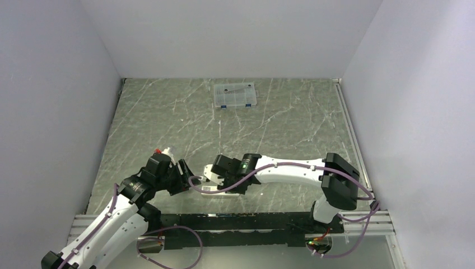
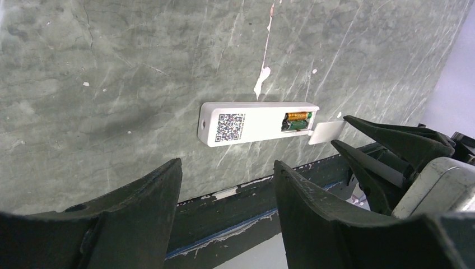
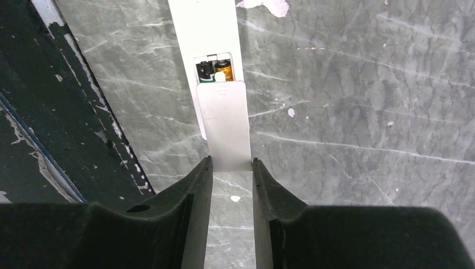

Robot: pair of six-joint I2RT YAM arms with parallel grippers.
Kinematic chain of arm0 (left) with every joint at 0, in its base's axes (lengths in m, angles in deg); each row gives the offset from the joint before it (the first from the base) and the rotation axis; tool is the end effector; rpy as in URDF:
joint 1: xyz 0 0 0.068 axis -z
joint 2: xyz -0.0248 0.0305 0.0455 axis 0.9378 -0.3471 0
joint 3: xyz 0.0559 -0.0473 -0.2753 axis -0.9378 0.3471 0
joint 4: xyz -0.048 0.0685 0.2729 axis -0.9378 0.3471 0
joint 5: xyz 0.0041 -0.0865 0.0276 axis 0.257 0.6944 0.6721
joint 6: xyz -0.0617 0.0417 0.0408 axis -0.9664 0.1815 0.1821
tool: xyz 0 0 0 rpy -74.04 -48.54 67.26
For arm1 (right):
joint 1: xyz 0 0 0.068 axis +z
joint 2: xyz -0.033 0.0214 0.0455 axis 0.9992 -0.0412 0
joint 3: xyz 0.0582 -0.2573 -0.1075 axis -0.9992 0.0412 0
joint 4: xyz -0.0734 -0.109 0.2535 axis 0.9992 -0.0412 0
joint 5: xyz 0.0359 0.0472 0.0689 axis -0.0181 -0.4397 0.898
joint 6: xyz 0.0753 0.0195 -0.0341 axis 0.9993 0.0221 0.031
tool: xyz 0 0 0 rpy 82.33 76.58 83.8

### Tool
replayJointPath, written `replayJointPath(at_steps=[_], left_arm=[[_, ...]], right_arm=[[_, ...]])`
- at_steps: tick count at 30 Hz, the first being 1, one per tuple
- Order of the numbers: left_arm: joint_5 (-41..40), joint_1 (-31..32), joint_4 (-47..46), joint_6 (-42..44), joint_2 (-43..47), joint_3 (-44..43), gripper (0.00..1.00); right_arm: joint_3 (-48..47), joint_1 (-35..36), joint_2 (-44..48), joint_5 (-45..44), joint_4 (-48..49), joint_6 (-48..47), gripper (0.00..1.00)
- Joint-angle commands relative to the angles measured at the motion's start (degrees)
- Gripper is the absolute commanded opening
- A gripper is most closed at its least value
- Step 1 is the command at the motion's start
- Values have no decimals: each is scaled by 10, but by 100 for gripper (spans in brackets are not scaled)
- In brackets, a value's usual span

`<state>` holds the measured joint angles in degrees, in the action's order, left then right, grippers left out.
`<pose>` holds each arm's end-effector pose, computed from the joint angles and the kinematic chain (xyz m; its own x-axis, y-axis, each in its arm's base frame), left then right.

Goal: Load the batteries into the remote control
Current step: Load the battery cover into the remote control.

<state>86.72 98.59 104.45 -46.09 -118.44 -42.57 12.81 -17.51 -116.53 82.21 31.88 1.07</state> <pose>0.1370 -0.0919 0.1774 -0.8609 -0.4159 -0.2930 -0.1623 0.7704 -0.6165 0.1242 0.3294 0.1746 -0.1269 -0.9453 -0.3006 -0.9772 0.1711 -0.1255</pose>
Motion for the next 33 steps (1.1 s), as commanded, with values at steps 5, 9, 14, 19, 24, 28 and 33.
replayJointPath(at_steps=[5,9,14,19,24,28,33], left_arm=[[6,-3,-18,8,-2,-18,67],[6,-3,-19,8,-7,-20,67],[4,-3,-19,9,-7,-19,68],[3,-3,-19,9,-8,-20,68],[2,-3,-18,9,-7,-20,69],[2,-3,-18,9,-9,-20,69],[2,-3,-19,10,-10,-20,70]], right_arm=[[-3,-7,-10,21,23,-22,15],[1,-8,-16,28,26,-23,15],[8,-9,-23,33,30,-25,15],[8,-10,-30,35,32,-27,15],[9,-13,-35,35,33,-28,16],[11,-14,-37,35,33,-29,16],[11,-15,-41,35,33,-29,17]])
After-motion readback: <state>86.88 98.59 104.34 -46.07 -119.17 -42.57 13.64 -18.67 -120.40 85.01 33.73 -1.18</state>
